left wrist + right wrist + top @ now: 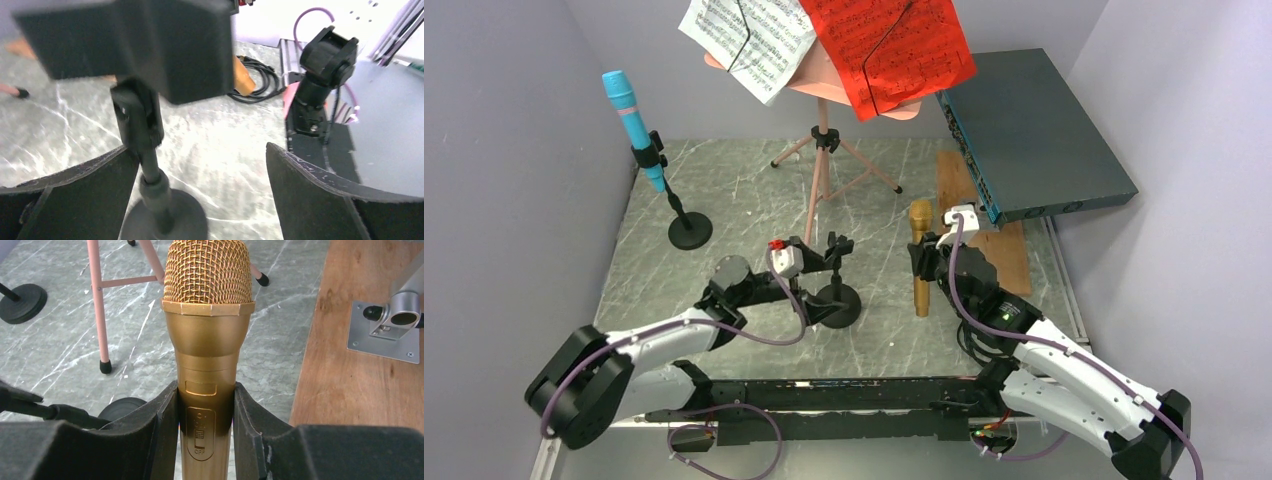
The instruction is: Set up the instrument practice props
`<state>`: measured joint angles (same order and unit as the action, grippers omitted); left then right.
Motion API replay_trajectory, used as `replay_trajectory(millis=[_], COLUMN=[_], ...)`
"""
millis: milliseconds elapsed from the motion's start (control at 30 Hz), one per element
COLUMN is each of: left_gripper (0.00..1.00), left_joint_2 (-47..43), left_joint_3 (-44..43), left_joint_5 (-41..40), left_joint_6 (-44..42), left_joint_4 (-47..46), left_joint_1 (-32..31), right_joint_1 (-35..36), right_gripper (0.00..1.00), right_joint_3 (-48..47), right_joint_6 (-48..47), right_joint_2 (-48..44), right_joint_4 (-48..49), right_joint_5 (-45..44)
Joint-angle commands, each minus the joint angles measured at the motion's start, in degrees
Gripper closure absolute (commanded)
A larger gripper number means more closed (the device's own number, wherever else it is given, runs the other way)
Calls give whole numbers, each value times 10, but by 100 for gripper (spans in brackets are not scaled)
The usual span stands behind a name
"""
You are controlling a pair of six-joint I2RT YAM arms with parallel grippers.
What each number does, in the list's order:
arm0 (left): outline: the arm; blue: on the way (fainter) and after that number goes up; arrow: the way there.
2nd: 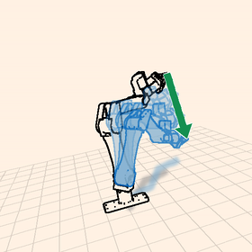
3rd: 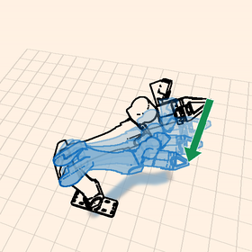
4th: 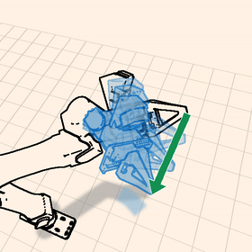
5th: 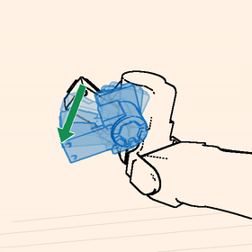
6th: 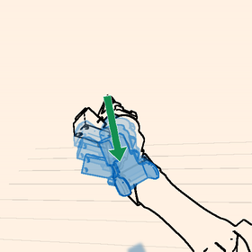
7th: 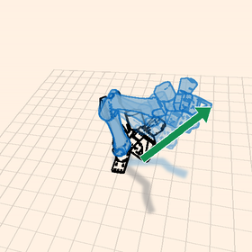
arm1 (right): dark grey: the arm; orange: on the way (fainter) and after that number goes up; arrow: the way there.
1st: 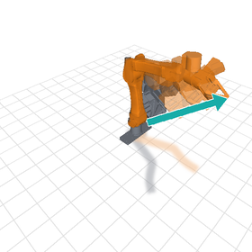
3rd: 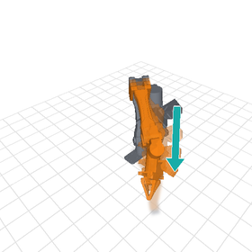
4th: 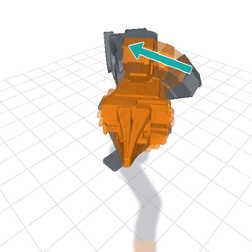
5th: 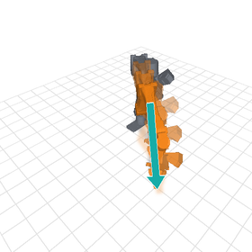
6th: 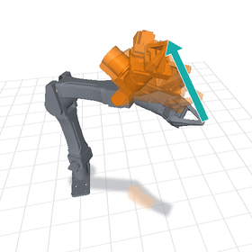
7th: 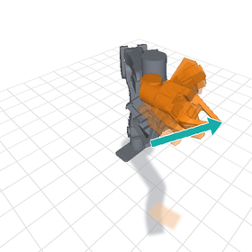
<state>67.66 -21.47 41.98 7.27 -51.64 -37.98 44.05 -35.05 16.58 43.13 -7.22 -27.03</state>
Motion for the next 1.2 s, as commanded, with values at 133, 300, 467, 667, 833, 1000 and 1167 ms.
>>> replay_trajectory(millis=[133,300,467,667,833,1000,1167], left_gripper=[0,1,1,0,0,0,1], left_joint_2=[-229,-403,-505,-430,-244,-176,-176], left_joint_3=[8,-94,-237,-350,-474,-447,-398], left_joint_5=[-87,-196,-454,-433,-223,-86,-106], left_joint_6=[205,191,205,216,238,280,305], left_joint_4=[303,620,809,698,660,507,445], left_joint_1=[-3,-3,-2,-3,-3,-3,-3], right_joint_1=[-2,-3,-2,-2,-1,15,74], right_gripper=[100,100,100,100,100,100,100], right_joint_3=[-26,-56,-98,-190,-293,-324,-333], right_joint_6=[-21,-32,-57,-69,26,137,144], right_joint_2=[-20,-47,-55,-6,100,182,228], right_joint_4=[25,36,62,108,150,242,269], right_joint_5=[7,51,174,511,658,713,720])
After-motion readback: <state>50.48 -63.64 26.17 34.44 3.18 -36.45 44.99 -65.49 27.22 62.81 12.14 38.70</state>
